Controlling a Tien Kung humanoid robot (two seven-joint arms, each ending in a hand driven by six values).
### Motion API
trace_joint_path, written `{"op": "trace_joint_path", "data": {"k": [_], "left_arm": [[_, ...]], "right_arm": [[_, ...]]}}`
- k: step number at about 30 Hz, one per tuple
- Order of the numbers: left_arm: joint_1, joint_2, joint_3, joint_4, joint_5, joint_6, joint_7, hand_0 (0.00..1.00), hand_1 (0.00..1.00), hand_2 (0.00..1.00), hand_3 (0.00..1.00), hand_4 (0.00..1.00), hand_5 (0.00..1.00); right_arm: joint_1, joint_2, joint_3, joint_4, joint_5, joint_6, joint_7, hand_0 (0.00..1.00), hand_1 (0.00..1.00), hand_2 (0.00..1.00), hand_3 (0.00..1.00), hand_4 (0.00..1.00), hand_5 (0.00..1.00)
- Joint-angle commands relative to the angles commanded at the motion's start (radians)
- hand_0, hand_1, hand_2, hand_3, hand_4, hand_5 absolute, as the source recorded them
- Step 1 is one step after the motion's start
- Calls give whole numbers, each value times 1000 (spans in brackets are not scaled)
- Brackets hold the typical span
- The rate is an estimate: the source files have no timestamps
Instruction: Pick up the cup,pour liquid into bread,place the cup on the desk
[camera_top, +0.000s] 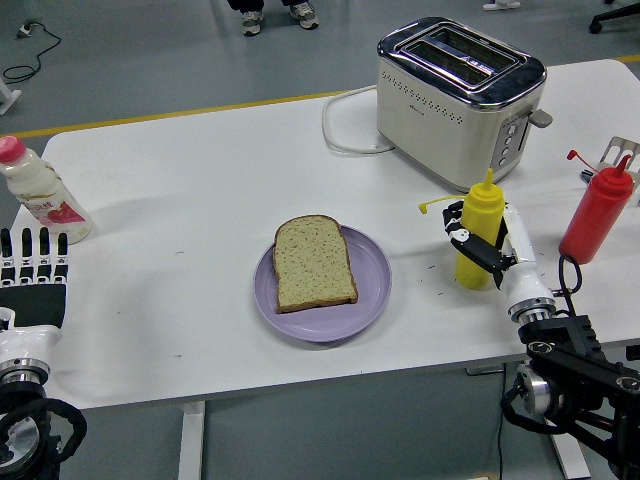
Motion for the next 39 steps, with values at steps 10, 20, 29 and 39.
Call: {"op": "trace_joint_path", "data": {"k": [10, 20, 29, 39], "left_arm": [[-2, 0, -3, -1, -1, -1, 0, 861, 871, 934, 857, 719, 998], [-3, 0, -4, -1, -2, -1, 0, 860, 872, 934, 857, 718, 998], [-5, 0, -6, -2, -2, -1, 0, 859, 871, 934, 857, 717, 998], [-6, 0, -7, -2, -2, -2, 0, 859, 871, 936, 857, 717, 998]], "right_arm": [[-5, -1, -2, 1, -23, -11, 0, 681, 598, 600, 606, 635, 191], [-10, -1, 1, 0, -31, -14, 0, 761, 671, 698, 718, 659, 181], [-25, -15, 6, 20, -47, -14, 0, 805, 723, 787, 852, 685, 176], [-58, -41, 10, 65, -132, 1, 0, 835, 758, 839, 901, 696, 164]]}}
